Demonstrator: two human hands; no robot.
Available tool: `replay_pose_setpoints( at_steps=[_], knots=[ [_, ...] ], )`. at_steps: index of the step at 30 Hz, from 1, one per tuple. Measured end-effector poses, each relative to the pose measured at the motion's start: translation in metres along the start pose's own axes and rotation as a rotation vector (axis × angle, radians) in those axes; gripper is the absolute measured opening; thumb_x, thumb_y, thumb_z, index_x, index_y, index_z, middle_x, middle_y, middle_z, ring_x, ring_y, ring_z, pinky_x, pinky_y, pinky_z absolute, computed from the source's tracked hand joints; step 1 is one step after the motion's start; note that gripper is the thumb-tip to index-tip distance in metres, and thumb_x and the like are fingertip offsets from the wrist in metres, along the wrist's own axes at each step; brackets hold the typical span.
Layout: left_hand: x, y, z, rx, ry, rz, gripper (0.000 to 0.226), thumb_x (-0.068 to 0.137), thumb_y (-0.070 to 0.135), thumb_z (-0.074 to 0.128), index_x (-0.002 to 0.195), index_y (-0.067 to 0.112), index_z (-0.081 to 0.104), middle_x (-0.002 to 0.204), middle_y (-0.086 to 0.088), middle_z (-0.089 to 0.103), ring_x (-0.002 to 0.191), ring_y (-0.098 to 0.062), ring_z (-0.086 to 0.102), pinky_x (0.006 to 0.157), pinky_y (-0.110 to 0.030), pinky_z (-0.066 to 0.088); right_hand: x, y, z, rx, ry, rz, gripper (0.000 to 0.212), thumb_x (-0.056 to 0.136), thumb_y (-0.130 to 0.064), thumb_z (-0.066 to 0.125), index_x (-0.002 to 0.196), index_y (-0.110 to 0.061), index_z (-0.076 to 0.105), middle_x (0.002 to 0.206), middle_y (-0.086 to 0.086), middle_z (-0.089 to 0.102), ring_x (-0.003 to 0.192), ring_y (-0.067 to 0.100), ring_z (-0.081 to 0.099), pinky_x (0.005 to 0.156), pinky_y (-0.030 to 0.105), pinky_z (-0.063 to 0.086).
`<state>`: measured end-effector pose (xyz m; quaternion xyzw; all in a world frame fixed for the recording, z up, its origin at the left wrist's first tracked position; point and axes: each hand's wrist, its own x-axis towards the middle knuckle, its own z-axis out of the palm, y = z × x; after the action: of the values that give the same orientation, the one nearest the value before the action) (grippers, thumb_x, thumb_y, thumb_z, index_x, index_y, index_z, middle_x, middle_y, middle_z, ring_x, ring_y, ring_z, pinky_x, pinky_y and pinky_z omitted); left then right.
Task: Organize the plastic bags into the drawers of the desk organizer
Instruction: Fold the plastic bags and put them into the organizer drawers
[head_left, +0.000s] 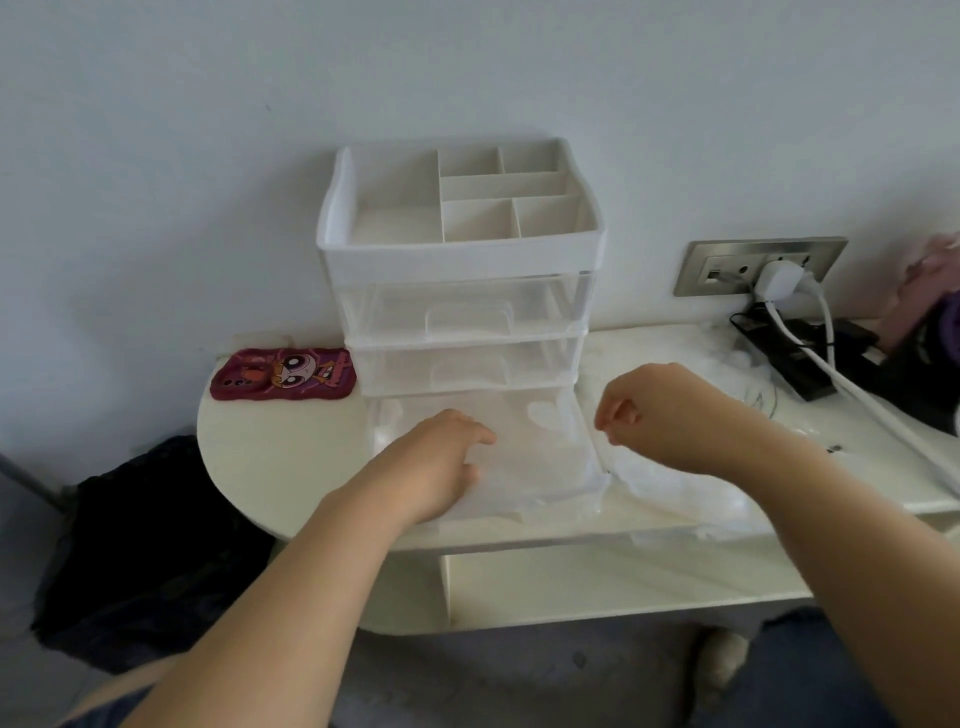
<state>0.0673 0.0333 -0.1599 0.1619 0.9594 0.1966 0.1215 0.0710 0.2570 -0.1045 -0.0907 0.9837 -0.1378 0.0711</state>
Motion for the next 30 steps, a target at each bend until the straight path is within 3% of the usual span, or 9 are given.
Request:
replay_pose_setpoints(
  at_steps=[4,6,9,11,13,17,21,25,30],
  knots=[
    [0.002,0.008,0.005,-0.098,0.073,0.059,0.025,0.097,0.023,0.049,0.118,0.03,0.061,0.129,0.012,0.053,0.12,-0.007,0.048,0.096,-0.017,0.033,-0.017,0.04,-0.006,-0.097,-0.169,0.154,0.017,0.084,-0.014,0.056,0.089,-0.011,0.073,0.087,0.003,0.071,0.081,0.016,0.066,0.078,0.03,0.054],
    [0.006,0.01,0.007,-0.113,0.056,0.058,0.027,0.096,0.031,0.051,0.121,0.031,0.06,0.132,0.013,0.053,0.123,-0.006,0.047,0.098,-0.017,0.032,-0.021,0.056,0.003,-0.19,-0.276,0.187,0.025,0.09,-0.018,0.055,0.109,-0.009,0.068,0.112,0.005,0.067,0.103,0.018,0.061,0.091,0.03,0.048],
    [0.016,0.007,0.004,-0.079,-0.049,0.012,0.046,0.09,0.041,0.058,0.135,0.034,0.048,0.149,0.01,0.035,0.136,-0.009,0.033,0.109,-0.025,0.024,-0.018,0.074,0.023,-0.263,-0.33,0.191,0.048,0.099,-0.025,0.044,0.144,-0.012,0.034,0.151,0.006,0.031,0.136,0.022,0.034,0.11,0.033,0.03],
    [0.024,0.008,0.003,-0.022,-0.132,-0.004,0.06,0.087,0.044,0.062,0.141,0.034,0.04,0.155,0.007,0.022,0.142,-0.012,0.022,0.113,-0.028,0.017,-0.012,0.081,0.035,-0.23,-0.28,0.161,0.062,0.099,-0.029,0.043,0.151,-0.015,0.013,0.159,0.005,0.008,0.144,0.021,0.018,0.115,0.035,0.02],
    [0.03,0.01,0.006,0.072,-0.199,-0.017,0.067,0.087,0.045,0.061,0.145,0.036,0.03,0.158,0.003,0.011,0.145,-0.018,0.011,0.118,-0.036,0.013,-0.006,0.085,0.042,-0.183,-0.233,0.13,0.068,0.097,-0.036,0.046,0.151,-0.016,0.01,0.16,0.002,0.003,0.145,0.019,0.012,0.117,0.037,0.018],
    [0.038,0.011,0.013,0.148,-0.254,-0.057,0.073,0.087,0.047,0.058,0.148,0.039,0.018,0.16,0.001,-0.003,0.146,-0.021,0.0,0.117,-0.048,0.011,-0.001,0.091,0.048,-0.165,-0.189,0.118,0.055,0.095,-0.044,0.047,0.143,-0.019,0.036,0.156,-0.004,0.023,0.14,0.018,0.026,0.113,0.036,0.026],
    [0.041,0.006,0.016,0.141,-0.186,-0.071,0.075,0.086,0.047,0.061,0.148,0.041,0.018,0.16,0.002,-0.003,0.146,-0.021,0.001,0.117,-0.047,0.012,-0.002,0.089,0.048,-0.179,-0.069,0.154,0.044,0.091,-0.047,0.053,0.131,-0.029,0.051,0.135,-0.006,0.05,0.123,0.017,0.047,0.097,0.031,0.04],
    [0.039,0.006,0.018,0.108,-0.136,-0.076,0.073,0.084,0.049,0.063,0.146,0.041,0.025,0.16,0.003,0.003,0.146,-0.019,0.006,0.117,-0.045,0.014,-0.003,0.088,0.048,-0.155,0.062,0.206,0.029,0.092,-0.036,0.055,0.121,-0.034,0.06,0.123,-0.007,0.059,0.109,0.018,0.057,0.08,0.023,0.037],
    [0.031,0.006,0.015,0.038,-0.037,-0.063,0.062,0.086,0.047,0.06,0.142,0.036,0.037,0.157,0.003,0.016,0.142,-0.016,0.019,0.115,-0.034,0.02,-0.005,0.085,0.055,-0.327,0.151,0.168,0.023,0.092,-0.019,0.05,0.103,-0.029,0.067,0.099,-0.003,0.067,0.089,0.022,0.062,0.067,0.025,0.036]
  ],
)
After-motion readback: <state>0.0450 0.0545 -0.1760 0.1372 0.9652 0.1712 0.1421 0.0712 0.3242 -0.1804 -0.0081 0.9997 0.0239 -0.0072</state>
